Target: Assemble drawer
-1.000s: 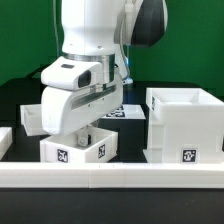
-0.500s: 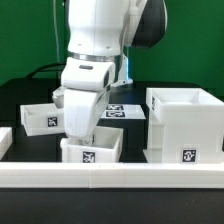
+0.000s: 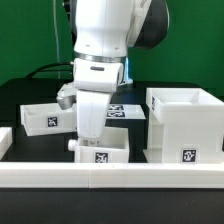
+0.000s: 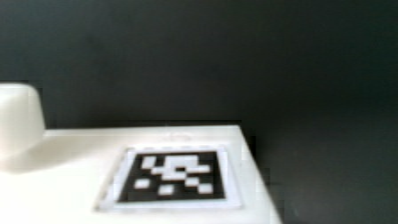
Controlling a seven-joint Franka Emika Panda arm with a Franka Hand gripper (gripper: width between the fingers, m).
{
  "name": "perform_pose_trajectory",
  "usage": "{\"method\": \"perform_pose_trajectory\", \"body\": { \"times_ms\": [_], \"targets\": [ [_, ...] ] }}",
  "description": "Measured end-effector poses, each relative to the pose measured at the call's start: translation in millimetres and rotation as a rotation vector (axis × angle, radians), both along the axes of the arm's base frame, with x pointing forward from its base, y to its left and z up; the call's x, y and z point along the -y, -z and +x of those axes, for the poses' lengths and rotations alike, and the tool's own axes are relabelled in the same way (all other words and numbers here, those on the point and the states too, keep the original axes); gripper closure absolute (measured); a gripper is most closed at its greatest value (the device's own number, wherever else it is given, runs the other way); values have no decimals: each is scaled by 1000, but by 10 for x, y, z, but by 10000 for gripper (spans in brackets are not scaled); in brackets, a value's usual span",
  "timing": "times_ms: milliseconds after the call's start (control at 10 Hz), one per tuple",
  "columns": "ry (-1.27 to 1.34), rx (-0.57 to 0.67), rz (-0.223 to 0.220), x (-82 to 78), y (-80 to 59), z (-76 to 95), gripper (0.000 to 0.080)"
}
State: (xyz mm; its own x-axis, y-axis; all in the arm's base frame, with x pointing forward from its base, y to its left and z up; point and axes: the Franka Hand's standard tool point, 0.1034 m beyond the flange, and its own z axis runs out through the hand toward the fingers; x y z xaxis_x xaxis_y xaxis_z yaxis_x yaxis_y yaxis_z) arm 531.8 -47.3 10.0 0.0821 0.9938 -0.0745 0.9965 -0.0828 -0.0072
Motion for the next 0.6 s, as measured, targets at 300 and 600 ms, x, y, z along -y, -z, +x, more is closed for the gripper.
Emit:
{"method": "perform_pose_trajectory", "body": {
  "times_ms": [300, 600],
  "targets": [
    [-2, 3, 10, -189, -19, 47, 758],
    [11, 52, 10, -131, -20, 80, 758]
  ]
}}
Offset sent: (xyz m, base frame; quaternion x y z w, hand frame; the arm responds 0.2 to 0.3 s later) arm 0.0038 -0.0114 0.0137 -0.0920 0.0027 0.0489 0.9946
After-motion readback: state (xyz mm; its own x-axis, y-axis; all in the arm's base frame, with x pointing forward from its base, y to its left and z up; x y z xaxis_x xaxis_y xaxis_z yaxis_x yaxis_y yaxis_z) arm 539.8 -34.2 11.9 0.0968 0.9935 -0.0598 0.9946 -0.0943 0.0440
